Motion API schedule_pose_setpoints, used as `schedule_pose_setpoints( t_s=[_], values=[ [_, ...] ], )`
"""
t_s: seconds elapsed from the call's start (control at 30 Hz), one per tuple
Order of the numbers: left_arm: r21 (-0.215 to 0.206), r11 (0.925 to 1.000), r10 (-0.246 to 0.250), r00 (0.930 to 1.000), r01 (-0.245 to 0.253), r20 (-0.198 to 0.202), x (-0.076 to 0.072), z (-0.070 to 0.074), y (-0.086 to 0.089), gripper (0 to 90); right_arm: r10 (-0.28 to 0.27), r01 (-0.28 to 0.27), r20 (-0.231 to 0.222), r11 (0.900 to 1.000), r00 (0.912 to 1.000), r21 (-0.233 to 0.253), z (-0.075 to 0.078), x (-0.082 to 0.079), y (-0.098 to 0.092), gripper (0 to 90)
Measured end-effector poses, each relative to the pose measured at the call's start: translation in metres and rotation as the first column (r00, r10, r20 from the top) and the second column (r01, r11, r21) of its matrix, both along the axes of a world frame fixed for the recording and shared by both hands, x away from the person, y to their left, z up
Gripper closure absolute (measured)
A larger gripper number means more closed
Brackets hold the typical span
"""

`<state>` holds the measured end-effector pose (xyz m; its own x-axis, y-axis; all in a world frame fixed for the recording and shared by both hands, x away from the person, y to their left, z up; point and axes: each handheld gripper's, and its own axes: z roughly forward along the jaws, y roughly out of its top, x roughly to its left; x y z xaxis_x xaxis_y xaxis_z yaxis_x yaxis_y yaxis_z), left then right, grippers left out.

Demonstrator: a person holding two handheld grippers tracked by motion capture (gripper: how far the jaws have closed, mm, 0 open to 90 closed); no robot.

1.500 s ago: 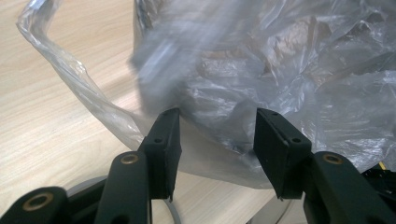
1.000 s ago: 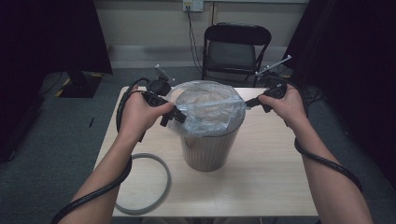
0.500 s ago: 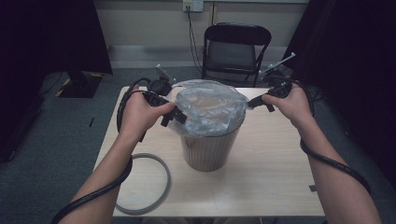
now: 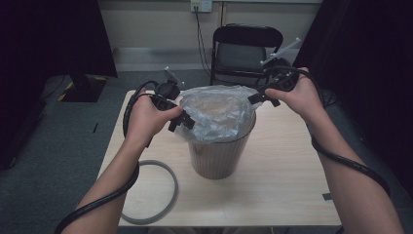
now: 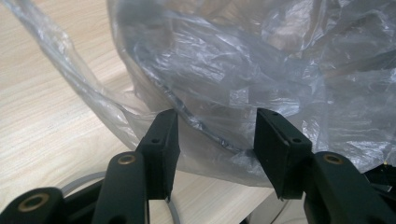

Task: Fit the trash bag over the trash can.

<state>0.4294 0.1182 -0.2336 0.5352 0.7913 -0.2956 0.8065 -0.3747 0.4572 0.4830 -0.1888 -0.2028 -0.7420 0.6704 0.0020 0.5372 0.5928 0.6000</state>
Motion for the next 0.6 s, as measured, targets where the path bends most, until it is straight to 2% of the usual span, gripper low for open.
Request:
schedule_pose_setpoints(
  t_s=[0.07, 0.1, 0.13, 0.17, 0.23, 0.33, 0.43, 0.6],
  values=[
    [-0.002, 1.0000, -0.002, 1.0000, 0.002, 0.000, 0.000, 0.000, 0.000, 50.4, 0.006, -0.006, 0.008, 1.000, 0.9999, -0.017, -0.001, 0.002, 0.008, 46.5],
    [-0.004, 1.0000, 0.001, 1.0000, -0.001, 0.002, 0.000, 0.000, 0.001, 50.4, 0.015, -0.015, 0.004, 1.000, 0.9999, -0.022, -0.003, 0.004, 0.011, 53.5],
    [-0.006, 1.0000, 0.000, 1.0000, 0.000, 0.005, 0.000, 0.000, 0.002, 50.1, 0.024, -0.024, -0.007, 0.999, 0.9997, -0.033, -0.004, 0.005, 0.014, 67.3],
    [-0.012, 0.9999, 0.003, 1.0000, -0.003, 0.004, 0.000, 0.000, 0.002, 49.8, 0.027, -0.028, -0.024, 0.999, 0.9993, -0.041, -0.005, 0.006, 0.016, 72.2],
    [-0.019, 0.9998, 0.001, 1.0000, -0.001, 0.009, -0.001, 0.001, 0.005, 49.5, 0.001, -0.004, -0.044, 0.998, 0.9990, -0.062, -0.008, 0.008, 0.015, 83.6],
    [-0.033, 0.9995, -0.001, 1.0000, 0.001, 0.008, -0.002, 0.002, 0.008, 51.3, -0.017, 0.014, -0.081, 0.999, 0.9965, -0.041, -0.010, 0.009, 0.005, 90.0],
    [-0.048, 0.9988, 0.000, 1.0000, 0.000, -0.002, -0.002, 0.002, 0.010, 51.9, -0.032, 0.030, -0.114, 0.999, 0.9929, -0.019, -0.013, 0.009, -0.012, 90.0],
    [-0.063, 0.9980, -0.011, 0.9997, 0.009, -0.021, -0.002, 0.000, 0.007, 51.0, -0.047, 0.041, -0.169, 0.998, 0.9845, -0.038, -0.028, 0.004, -0.034, 90.0]
  ],
)
